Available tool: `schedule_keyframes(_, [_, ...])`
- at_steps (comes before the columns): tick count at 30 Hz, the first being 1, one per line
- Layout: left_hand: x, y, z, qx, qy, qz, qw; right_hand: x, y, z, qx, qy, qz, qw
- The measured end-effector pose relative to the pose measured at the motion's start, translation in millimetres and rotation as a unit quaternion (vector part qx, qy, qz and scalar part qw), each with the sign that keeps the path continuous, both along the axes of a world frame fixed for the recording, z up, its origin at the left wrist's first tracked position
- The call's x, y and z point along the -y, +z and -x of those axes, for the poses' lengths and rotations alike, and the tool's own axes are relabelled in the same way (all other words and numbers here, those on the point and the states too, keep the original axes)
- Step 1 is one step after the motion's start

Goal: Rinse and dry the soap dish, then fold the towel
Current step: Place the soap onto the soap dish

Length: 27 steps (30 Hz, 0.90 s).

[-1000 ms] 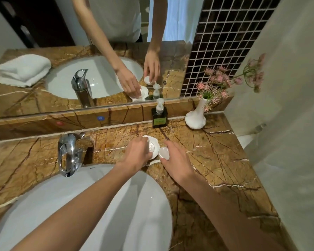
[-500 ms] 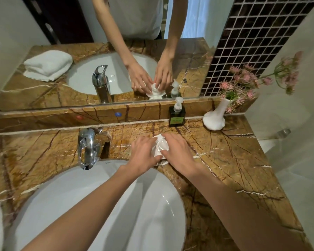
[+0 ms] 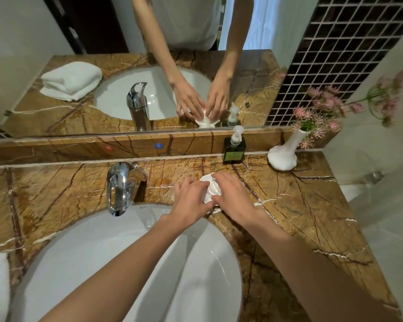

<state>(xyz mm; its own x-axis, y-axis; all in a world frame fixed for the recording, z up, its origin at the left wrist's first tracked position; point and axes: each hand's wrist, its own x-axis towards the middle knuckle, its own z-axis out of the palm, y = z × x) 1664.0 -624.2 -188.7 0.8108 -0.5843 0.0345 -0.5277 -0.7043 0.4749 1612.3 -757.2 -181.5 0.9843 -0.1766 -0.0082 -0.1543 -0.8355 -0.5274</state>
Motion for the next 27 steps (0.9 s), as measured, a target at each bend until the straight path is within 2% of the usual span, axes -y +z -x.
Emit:
schedule_keyframes(12, [0,2,3,0.003,0.002,-0.008,1.0,1,0,-2,-0.015,0.006,-0.005,1.0])
schedule_keyframes(20, [-4,3,4,-0.043,0.003,0.02,0.999,-2,-2,-5,-0.026,0.013,-0.006,1.0])
schedule_keyframes(23, [-8,6,1,-0.09,0.016,0.073,0.993,-6,0,-6,-0.024,-0.064,-0.117,0.991])
schedule_keyframes(26, [-7,9,-4,-0.116,0.019,0.105,0.988,-8,7,-9,-0.061,-0.171,-0.309,0.934])
schedule_keyframes(27, [-5,11,-5,-0.121,0.017,0.108,0.987,-8,8,-11,-0.073,-0.184,-0.347,0.917])
